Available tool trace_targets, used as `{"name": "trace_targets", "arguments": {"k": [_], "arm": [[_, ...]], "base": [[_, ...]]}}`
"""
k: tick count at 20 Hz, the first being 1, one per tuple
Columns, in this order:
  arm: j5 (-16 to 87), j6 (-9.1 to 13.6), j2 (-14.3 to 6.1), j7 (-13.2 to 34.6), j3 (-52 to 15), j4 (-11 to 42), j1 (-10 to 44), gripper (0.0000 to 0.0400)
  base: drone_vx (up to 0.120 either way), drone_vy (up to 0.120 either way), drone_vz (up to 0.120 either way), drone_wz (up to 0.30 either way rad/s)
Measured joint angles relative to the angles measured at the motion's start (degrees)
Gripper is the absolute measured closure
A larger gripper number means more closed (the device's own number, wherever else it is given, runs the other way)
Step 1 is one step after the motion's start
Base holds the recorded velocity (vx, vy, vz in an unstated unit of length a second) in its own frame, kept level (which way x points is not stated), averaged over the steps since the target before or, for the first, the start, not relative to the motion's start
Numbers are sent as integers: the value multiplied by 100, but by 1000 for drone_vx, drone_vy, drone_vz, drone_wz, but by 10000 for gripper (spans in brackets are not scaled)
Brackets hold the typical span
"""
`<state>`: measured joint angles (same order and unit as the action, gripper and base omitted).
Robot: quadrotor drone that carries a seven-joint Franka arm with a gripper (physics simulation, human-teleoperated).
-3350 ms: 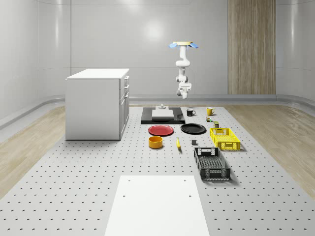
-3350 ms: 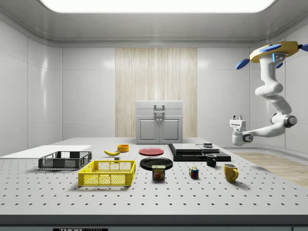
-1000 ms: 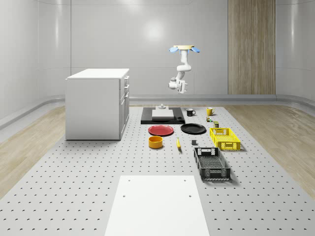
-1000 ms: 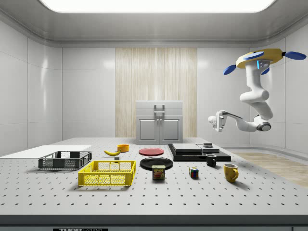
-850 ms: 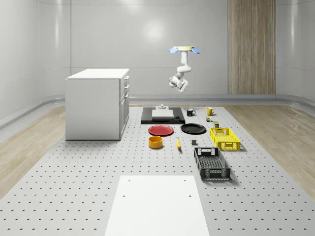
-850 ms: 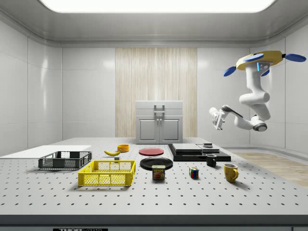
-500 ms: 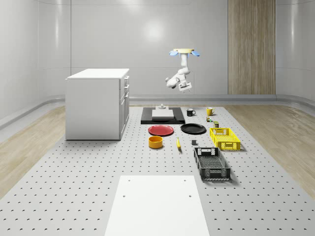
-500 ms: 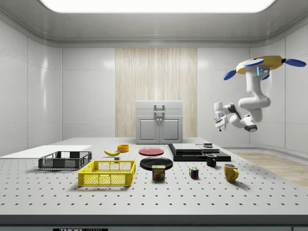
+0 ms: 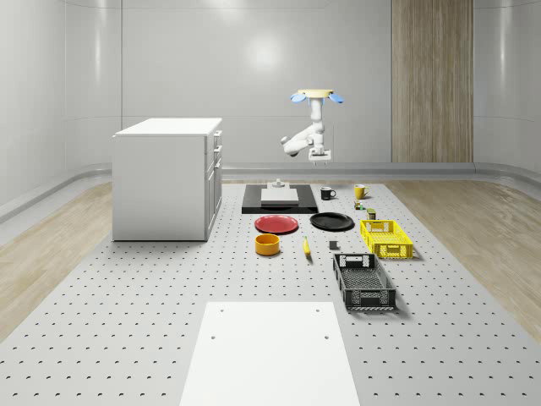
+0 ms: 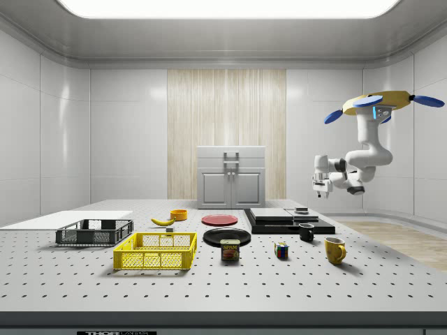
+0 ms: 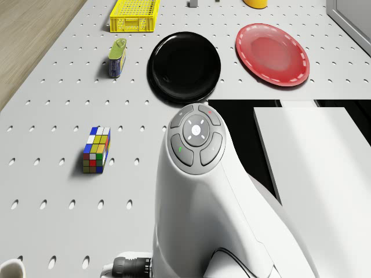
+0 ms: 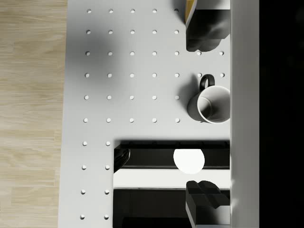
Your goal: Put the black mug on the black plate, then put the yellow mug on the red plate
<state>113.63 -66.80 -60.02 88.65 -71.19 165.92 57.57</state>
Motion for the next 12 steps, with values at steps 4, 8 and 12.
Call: {"name": "trace_targets", "arguments": {"k": [4,8,12], "arm": [[-21,-47,-143,106,-84,0,142,0],[-69,-127,-275,181,-147,-6,234,0],[-127,-222,-401,238,-199,-13,301,0]], "base": [[120,0,-120,0],[120,0,-120,0],[120,0,-120,0]]}}
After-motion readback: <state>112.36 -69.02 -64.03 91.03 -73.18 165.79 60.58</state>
